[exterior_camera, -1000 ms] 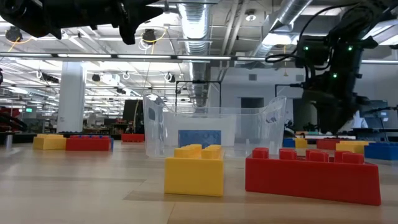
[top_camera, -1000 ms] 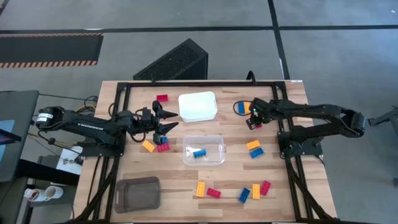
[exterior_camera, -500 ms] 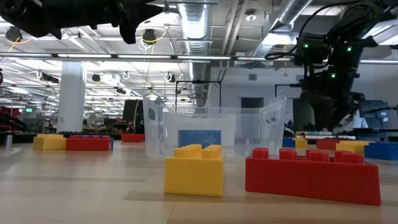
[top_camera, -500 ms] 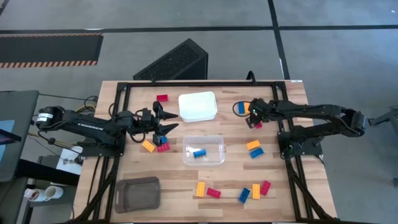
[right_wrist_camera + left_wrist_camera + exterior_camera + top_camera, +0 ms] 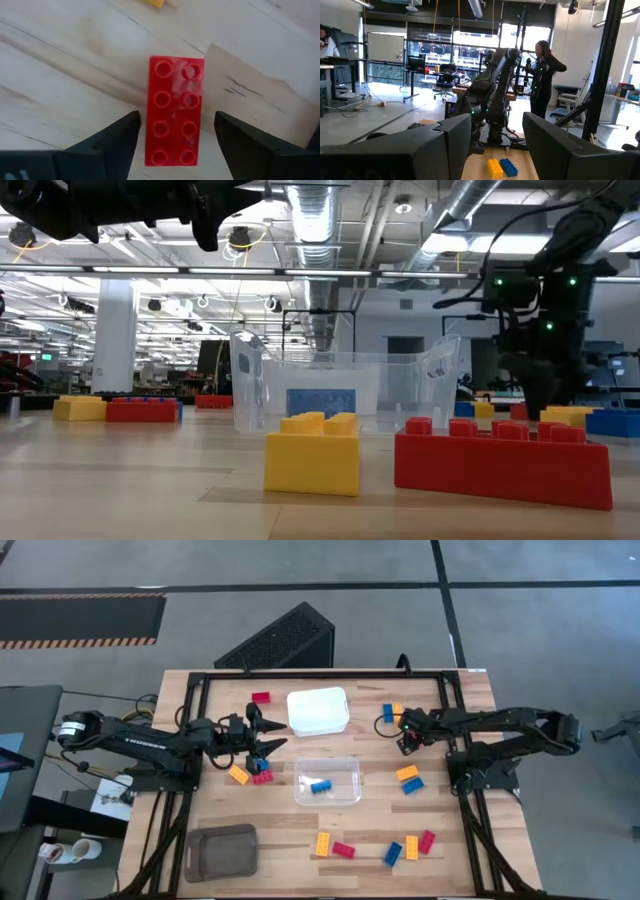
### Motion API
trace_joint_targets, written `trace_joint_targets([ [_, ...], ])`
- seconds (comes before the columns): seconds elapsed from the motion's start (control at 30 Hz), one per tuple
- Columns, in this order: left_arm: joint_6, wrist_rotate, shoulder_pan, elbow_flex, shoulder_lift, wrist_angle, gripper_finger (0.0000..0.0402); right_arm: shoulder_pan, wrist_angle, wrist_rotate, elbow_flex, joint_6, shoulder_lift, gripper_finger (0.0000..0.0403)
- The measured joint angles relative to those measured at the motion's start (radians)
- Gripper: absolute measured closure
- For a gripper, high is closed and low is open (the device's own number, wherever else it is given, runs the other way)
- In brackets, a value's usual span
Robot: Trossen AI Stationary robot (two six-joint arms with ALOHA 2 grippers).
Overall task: Sort & place blocks by color
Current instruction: Put the red game piece into the white bin
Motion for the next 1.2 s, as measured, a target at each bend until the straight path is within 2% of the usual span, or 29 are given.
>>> trace_joint_targets([
  [0.13,0.000,0.000,0.000,0.000,0.000,-0.001,0.0233,-0.006,0.029,-0.020,-0.025,-0.006,0.000,0.0120],
  [0.23,0.000,-0.001,0.000,0.000,0.000,-0.001,0.0233,-0.005,0.033,-0.026,-0.027,-0.006,-0.001,0.0137],
  [0.53,0.023,-0.023,0.000,0.000,0.000,-0.001,0.0233,0.006,0.059,-0.019,-0.031,-0.014,-0.029,0.0269],
  [0.8,0.017,-0.022,0.000,0.000,0.000,0.000,0.0233,0.064,0.099,-0.084,-0.035,-0.001,-0.135,0.0272],
  [0.9,0.040,-0.024,0.000,0.000,0.000,0.001,0.0233,0.091,0.222,-0.105,-0.035,-0.002,-0.189,0.0269],
  [1.0,0.058,-0.058,0.000,0.000,0.000,0.021,0.0233,0.112,0.425,-0.114,-0.034,-0.021,-0.224,0.0253],
  [1.1,0.060,-0.078,0.000,0.000,0.000,0.036,0.0233,0.111,0.655,-0.138,-0.030,-0.090,-0.226,0.0250],
  [1.2,0.061,-0.076,0.000,0.001,0.000,0.047,0.0233,0.102,0.794,-0.144,0.007,-0.140,-0.192,0.0260],
])
